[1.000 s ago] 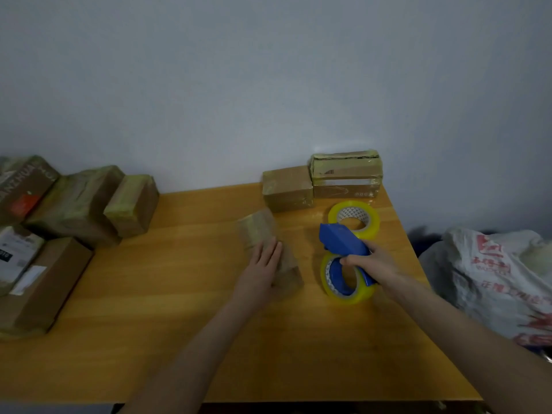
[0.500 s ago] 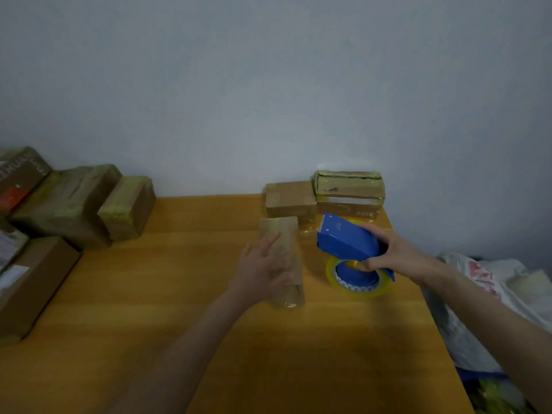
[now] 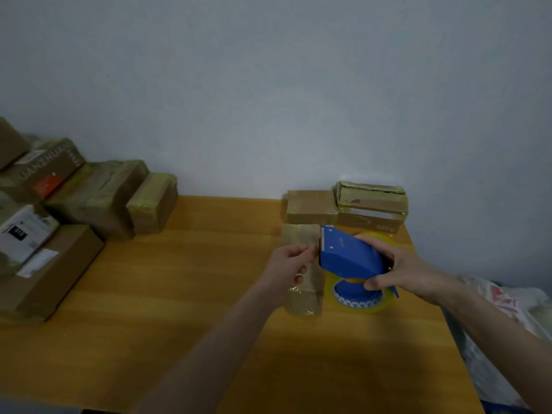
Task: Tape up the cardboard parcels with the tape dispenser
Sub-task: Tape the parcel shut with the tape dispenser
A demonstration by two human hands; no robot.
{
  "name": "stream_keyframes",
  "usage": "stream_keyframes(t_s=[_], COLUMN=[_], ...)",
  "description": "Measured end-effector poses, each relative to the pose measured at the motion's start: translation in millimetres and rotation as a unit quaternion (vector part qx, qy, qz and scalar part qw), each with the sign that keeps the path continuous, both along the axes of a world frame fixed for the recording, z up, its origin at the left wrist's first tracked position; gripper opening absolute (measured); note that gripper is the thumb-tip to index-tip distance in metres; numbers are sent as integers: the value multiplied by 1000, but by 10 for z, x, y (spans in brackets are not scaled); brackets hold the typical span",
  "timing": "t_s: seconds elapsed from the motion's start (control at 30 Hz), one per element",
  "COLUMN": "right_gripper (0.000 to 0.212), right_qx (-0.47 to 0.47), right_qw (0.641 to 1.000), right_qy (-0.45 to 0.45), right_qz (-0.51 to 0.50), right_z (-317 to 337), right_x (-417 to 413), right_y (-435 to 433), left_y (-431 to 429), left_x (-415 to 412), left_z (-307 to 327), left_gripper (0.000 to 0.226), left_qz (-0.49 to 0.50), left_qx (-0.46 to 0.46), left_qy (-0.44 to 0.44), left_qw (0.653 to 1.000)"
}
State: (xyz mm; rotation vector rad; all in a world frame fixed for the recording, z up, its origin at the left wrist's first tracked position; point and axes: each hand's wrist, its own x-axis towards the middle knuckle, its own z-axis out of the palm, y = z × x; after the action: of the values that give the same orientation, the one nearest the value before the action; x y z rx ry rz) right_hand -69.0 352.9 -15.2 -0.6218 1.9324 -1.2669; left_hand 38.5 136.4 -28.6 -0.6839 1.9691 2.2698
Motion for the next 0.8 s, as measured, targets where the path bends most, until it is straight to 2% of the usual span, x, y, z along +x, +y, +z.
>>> stream_keyframes(t_s=[0.13, 0.33, 0.4, 0.53, 0.67, 0.8], right_gripper=[81, 78, 77, 76, 71, 87], right_qx=[3, 2, 9, 47, 115, 167], right_qw=[1000, 1000, 999, 989, 960, 930], right_qy=[-4, 19, 41, 132, 242, 311], right_qz=[2, 2, 13, 47, 78, 100], right_z=[-15, -4, 18, 78, 112, 69], right_x=[11, -18, -24, -22, -18, -11], right_y=[-29, -47, -48, -93, -131, -166], left_y=[-95, -146, -186, -220, -293, -289], left_x=[62, 37, 30, 44, 53, 61], left_z=[-46, -73, -57, -44, -62, -90], left_gripper=[18, 43, 41, 23, 5, 6], left_qz=[-5, 12, 16, -12, 7, 18], left_qx=[16, 95, 60, -51, -79, -140], left_qy=[-7, -42, -69, -90, -78, -78], left_qw=[1000, 995, 996, 995, 994, 987])
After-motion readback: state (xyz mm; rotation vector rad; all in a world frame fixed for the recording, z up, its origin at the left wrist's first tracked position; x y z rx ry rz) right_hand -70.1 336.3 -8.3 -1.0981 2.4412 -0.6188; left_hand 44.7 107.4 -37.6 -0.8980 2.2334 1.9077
